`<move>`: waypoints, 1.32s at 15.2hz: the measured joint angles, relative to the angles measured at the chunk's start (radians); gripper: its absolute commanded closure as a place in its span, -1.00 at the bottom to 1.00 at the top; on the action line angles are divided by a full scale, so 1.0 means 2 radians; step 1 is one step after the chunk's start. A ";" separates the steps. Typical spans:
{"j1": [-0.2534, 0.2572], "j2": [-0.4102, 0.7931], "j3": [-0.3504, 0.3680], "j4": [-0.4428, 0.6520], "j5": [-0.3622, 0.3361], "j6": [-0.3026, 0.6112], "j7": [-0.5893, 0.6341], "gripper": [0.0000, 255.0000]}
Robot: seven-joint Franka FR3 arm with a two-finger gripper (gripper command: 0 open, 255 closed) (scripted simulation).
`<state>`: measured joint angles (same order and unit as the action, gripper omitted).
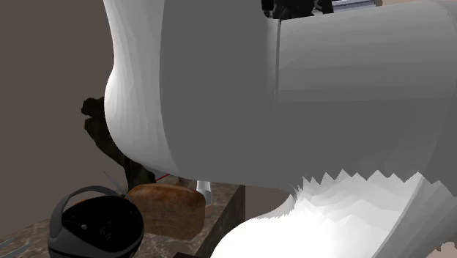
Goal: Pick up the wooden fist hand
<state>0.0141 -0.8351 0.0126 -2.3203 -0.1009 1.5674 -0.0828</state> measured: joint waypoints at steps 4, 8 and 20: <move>0.000 -0.034 0.028 -0.041 0.012 0.022 0.042 -1.00; 0.003 -0.079 0.091 -0.095 0.042 0.057 0.127 -1.00; -0.002 -0.101 0.338 -0.182 0.138 0.194 0.403 -1.00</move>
<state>0.0102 -1.0380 0.6884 -2.6837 0.1751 1.9555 0.7238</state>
